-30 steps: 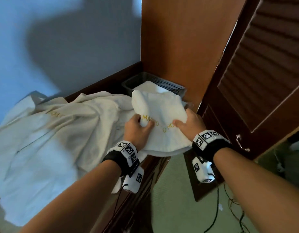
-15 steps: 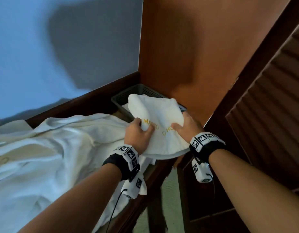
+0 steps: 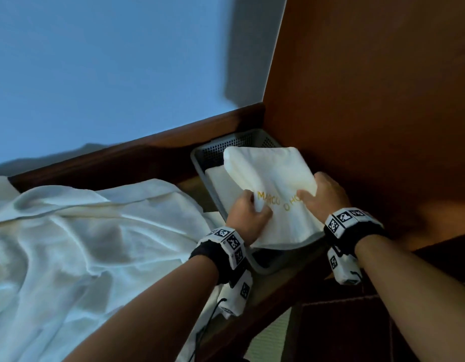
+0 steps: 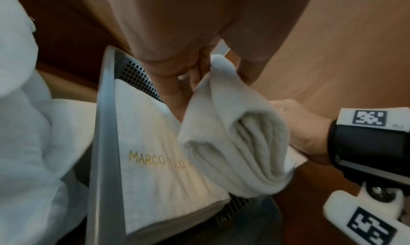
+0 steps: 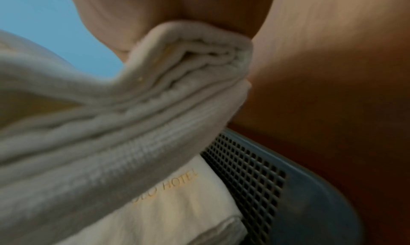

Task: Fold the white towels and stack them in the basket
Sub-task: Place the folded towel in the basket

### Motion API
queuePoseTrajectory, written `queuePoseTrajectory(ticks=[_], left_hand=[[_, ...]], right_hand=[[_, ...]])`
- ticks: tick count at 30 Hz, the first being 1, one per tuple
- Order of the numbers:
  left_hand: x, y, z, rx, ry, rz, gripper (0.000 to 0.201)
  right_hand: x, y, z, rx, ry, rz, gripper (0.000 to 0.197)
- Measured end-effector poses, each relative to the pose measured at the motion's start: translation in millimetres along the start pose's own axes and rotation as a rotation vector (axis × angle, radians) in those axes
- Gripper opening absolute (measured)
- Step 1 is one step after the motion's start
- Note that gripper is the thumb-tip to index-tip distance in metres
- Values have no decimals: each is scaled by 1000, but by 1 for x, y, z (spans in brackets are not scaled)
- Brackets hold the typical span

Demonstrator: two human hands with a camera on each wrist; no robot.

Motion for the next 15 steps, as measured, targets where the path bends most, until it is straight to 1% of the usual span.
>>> queuePoseTrajectory(ticks=[7,11,13,15], left_hand=[[29,-50,-5,-108,-4,134,29],[51,-67,-11,-136,11,224,27],[64,-67,-18,-108,-20,319,30],[76,-66,-29,-26,-62,409,36]], right_hand=[[10,-72,-39,73,-13,129,32],[11,-104,-68,162,-61,153,31],[6,-112,-86,254,-102,123,28],[-7,-117,-101,342,-123,48,36]])
Point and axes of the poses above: each hand's wrist, its own y-axis away from the middle knuckle, its own z-axis out of the back of the hand, x = y × z, the point moved 5 cm from there along -y, towards the middle knuckle, and after that the axes turned 3 degrees about x, right-handed, at the moved point
